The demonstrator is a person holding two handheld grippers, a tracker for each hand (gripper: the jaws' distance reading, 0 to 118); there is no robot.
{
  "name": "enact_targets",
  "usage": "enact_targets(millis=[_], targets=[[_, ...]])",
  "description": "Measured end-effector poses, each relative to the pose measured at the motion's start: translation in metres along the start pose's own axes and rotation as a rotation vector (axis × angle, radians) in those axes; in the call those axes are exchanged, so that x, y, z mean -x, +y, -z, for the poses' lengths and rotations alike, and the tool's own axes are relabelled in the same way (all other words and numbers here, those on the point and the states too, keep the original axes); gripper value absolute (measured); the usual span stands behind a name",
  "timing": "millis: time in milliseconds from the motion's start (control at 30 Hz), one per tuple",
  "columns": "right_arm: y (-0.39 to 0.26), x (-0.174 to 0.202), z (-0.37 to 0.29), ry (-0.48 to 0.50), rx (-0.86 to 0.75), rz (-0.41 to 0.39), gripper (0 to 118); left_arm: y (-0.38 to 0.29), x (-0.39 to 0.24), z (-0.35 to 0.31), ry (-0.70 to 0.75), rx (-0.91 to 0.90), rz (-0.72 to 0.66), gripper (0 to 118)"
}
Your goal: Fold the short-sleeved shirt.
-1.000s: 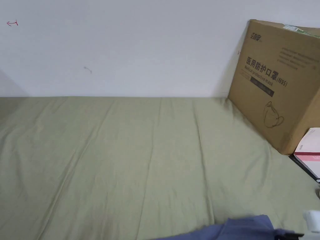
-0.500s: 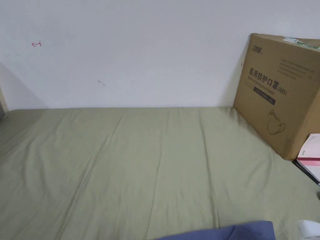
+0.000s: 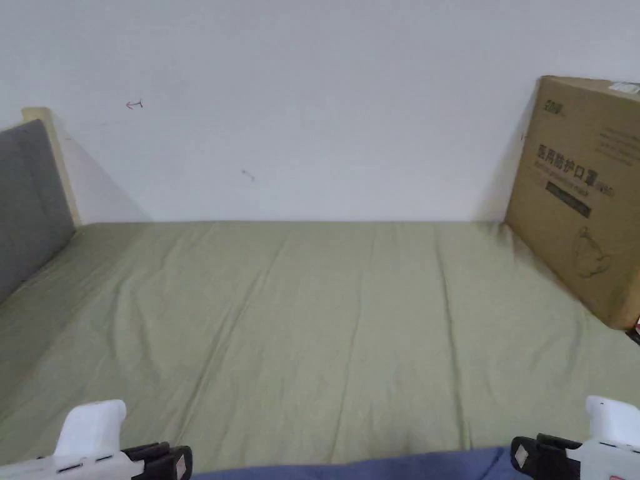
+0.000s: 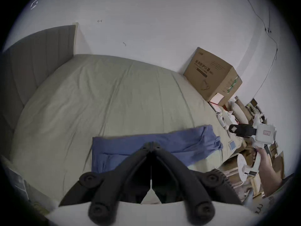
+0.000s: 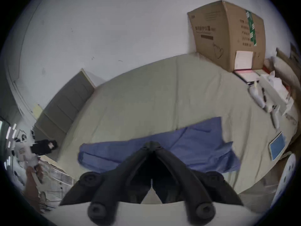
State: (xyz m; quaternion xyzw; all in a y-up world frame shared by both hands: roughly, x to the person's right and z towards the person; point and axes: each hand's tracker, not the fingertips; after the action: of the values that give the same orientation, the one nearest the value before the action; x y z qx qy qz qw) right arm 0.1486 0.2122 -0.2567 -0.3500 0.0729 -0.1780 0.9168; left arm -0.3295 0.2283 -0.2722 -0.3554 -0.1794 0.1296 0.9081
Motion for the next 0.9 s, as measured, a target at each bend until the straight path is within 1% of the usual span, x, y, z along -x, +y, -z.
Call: enact_targets(millis=[67,100,167,200,267,300,333,400,433,500,533,567,633,667,700,733,800,833,867,900], targets=[[0.006,-0.001,-0.004,-0.018,-0.012,-0.025,0,0.004,0.011,-0.005,0.031,-0.009,-0.009,0],[0.008,0.003,-0.006,-0.019,-0.018,-0.047,0,0.009,0.021,-0.007,0.077,-0.001,-0.015,0],[0.011,0.007,-0.008,-0.012,-0.016,-0.066,0,0.013,0.055,-0.006,0.126,0.036,-0.057,0],[0.013,0.008,-0.008,-0.007,-0.009,-0.069,0,0.015,0.081,0.000,0.055,0.101,-0.128,0],[0.015,0.010,-0.006,0.005,0.010,-0.063,0,0.009,0.123,0.014,-0.034,0.205,-0.251,0],[0.014,0.015,-0.005,0.009,0.010,-0.060,0,0.001,0.141,0.023,-0.084,0.239,-0.305,6],[0.014,0.018,-0.003,0.014,0.007,-0.059,0,-0.008,0.157,0.031,-0.119,0.249,-0.357,20],[0.014,0.025,0.005,0.009,-0.005,-0.085,0,-0.025,0.188,0.051,-0.125,0.255,-0.428,88],[0.014,0.028,0.011,-0.003,-0.001,-0.108,0,-0.033,0.200,0.063,-0.141,0.260,-0.473,114],[0.015,0.036,0.022,-0.022,0.013,-0.125,0,-0.048,0.218,0.087,-0.202,0.266,-0.551,115],[0.016,0.039,0.026,-0.017,0.020,-0.123,0,-0.063,0.224,0.088,-0.254,0.216,-0.605,117],[0.016,0.040,0.029,-0.002,0.028,-0.114,0,-0.072,0.229,0.099,-0.285,0.228,-0.643,118],[0.017,0.043,0.033,0.028,0.043,-0.088,0,-0.090,0.238,0.122,-0.342,0.257,-0.674,118],[0.018,0.044,0.035,0.038,0.053,-0.076,0,-0.078,0.240,0.132,-0.385,0.242,-0.674,118],[0.018,0.045,0.035,0.045,0.059,-0.069,0,-0.076,0.242,0.135,-0.462,0.202,-0.682,118],[0.018,0.045,0.035,0.045,0.064,-0.066,0,-0.075,0.244,0.142,-0.550,0.174,-0.731,118],[0.017,0.043,0.036,0.040,0.070,-0.064,0,-0.083,0.244,0.162,-0.712,0.193,-0.879,118],[0.017,0.042,0.037,0.030,0.075,-0.067,0,-0.087,0.240,0.172,-0.753,0.236,-0.907,118],[0.016,0.040,0.038,0.021,0.080,-0.067,0,-0.089,0.237,0.175,-0.716,0.239,-0.864,113],[0.016,0.038,0.039,0.012,0.087,-0.065,0,-0.089,0.237,0.175,-0.669,0.212,-0.807,94]])
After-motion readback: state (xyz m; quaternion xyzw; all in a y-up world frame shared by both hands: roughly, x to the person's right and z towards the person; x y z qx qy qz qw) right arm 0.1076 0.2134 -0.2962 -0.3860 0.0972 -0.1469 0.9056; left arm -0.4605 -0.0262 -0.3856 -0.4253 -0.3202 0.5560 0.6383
